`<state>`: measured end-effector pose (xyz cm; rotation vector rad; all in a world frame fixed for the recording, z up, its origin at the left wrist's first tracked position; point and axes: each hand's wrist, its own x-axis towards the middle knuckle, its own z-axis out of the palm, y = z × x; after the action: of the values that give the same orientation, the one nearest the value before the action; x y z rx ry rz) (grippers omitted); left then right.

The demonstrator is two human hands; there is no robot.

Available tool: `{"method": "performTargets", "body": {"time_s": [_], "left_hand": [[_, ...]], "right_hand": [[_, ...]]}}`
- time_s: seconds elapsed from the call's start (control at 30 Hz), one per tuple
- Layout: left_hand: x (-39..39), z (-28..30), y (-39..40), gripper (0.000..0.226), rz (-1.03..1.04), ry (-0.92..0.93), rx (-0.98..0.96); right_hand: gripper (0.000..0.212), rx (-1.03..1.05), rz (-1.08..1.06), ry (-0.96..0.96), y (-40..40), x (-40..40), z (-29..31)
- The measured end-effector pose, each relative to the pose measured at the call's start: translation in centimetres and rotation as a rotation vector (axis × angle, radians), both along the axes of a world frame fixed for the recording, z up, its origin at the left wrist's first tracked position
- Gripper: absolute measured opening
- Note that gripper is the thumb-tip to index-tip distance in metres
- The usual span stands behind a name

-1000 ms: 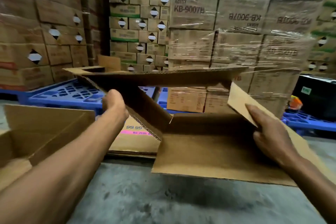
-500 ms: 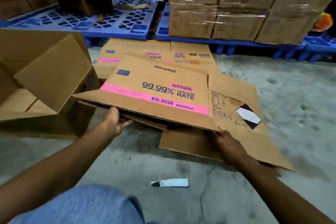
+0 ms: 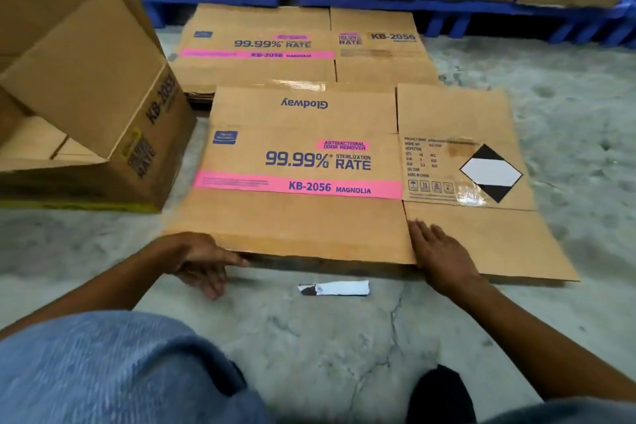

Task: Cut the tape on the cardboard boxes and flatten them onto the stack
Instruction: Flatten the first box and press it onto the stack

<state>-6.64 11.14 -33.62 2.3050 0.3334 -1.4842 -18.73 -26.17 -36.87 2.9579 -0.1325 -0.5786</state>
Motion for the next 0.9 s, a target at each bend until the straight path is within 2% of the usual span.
{"method": "performTargets", "body": {"time_s": [0.07, 0.17, 0.2, 0.3, 0.47, 0.53, 0.6, 0.67, 0.73, 0.8, 0.9], "left_hand": [[0.8, 0.6, -2.1, 0.038, -0.184, -0.165, -0.013], [1.4, 0.2, -5.0, 0.031, -0.465, -0.628, -0.029], [1.2, -0.3, -5.9, 0.034, -0.54, -0.71, -0.029], [0.3, -2.3, -7.5, 0.054, -0.705, -0.729, -0.043], [-0.3, -5.0, -7.3, 0.046, -0.811, -0.858, -0.043], [0.3, -5.7, -7.0, 0.056, -0.816, -0.93, -0.061], [1.2, -6.1, -7.0, 0.076, -0.812, -1.001, -0.079], [2.2, -6.5, -7.4, 0.089, -0.79, -1.001, -0.062], [3.2, -6.7, -8.2, 0.097, -0.743, -0.937, -0.02], [5.0, -7.4, -9.0, 0.096, -0.68, -0.935, 0.002], [6.7, -9.3, -9.5, 0.086, -0.628, -1.007, 0.007]], "right_hand": [[0.084, 0.001, -0.003, -0.02, 0.1, 0.1, -0.1], [0.082, -0.01, 0.024, 0.018, 0.4, 0.4, -0.3], [0.079, -0.024, 0.041, 0.043, 0.5, 0.4, -0.2], [0.072, -0.011, 0.065, 0.108, 1.0, 0.1, 0.2], [0.073, 0.035, 0.079, 0.237, 1.6, -1.4, 1.2], [0.072, 0.167, 0.0, 0.291, 1.3, -0.5, 1.8], [0.066, 0.295, -0.097, 0.222, 0.8, 1.3, 2.1], [0.065, 0.33, -0.088, 0.061, 0.1, 3.6, 1.4], [0.076, 0.328, -0.033, -0.053, -0.3, 6.1, 0.4], [0.095, 0.331, -0.019, -0.075, -0.4, 8.7, -0.8], [0.103, 0.334, -0.045, -0.063, -0.2, 10.6, -3.2]]}}
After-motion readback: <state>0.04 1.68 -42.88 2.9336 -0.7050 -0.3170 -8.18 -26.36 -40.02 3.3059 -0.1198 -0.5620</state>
